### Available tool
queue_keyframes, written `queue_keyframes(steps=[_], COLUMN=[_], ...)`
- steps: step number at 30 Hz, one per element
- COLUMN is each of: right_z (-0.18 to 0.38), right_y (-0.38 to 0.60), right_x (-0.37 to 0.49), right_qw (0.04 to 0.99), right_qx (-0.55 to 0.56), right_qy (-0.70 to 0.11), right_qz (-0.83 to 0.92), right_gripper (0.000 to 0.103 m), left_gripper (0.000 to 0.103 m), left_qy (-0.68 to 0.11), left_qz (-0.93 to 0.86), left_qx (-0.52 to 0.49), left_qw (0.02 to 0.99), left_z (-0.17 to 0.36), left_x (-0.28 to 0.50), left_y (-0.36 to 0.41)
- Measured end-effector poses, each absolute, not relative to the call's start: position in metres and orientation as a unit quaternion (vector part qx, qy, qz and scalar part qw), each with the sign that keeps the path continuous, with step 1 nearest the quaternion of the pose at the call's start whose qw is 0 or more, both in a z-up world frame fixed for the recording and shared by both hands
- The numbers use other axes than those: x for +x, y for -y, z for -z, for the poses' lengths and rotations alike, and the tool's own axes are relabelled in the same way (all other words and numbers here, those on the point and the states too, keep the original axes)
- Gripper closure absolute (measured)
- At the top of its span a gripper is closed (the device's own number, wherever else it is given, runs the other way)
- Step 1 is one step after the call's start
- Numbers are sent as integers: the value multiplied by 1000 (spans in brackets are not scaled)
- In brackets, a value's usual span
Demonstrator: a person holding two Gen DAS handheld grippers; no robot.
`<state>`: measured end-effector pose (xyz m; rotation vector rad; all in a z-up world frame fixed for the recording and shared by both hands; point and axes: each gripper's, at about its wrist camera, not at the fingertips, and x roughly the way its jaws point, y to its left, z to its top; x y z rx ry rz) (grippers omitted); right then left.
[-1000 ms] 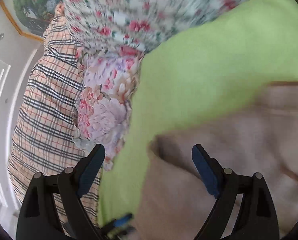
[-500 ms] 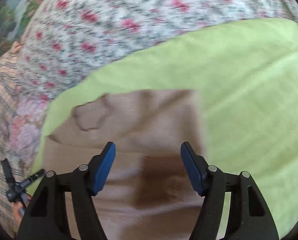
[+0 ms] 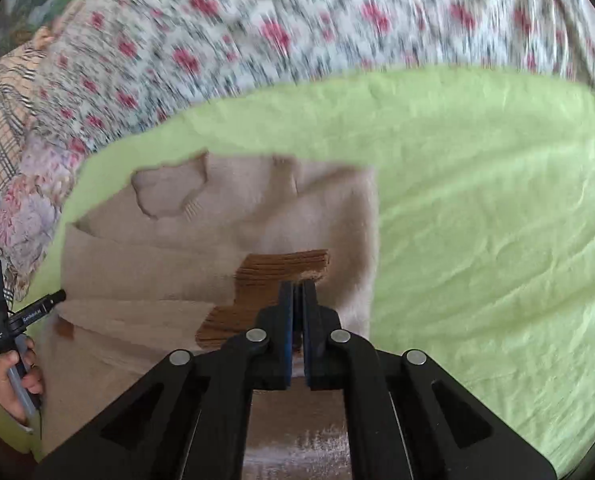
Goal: Fold small clothes
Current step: 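Grasp the brown ribbed hem with both tools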
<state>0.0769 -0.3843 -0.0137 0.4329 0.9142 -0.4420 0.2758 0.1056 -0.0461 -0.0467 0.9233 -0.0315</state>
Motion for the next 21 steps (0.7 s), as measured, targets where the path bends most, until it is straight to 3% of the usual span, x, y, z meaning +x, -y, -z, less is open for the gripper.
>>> queue_keyframes(steps=[3,12,14,15,16,21], right_z=[31,-18,-25,-28,-30,-33], right_y=[384,340,327,318,309,272], right_x=[72,4,-14,-25,-37,-82], right_qw=[838,866,870,873,878,882], right_qx=[223,252,262,265,265,249], right_qy=[-451,-402,-394,-387,-380,-389], right_qz=[209,159,141,133,125,92], right_gripper=[98,94,75,53,41,41], left_gripper=[30,32,32,32,32,32], left_qy=[-446,-449,-445,-445,-450,-486], left_qz=[18,59,78,87,99,142], left_qx=[-18,-28,-24,-23,-24,-28], left_qw=[895,891,892,891,887,862], left_z=[44,14,9,8,9,25], left_x=[276,207,178,160,144,78], left_y=[-107,-121,-122,-124,-126,-135])
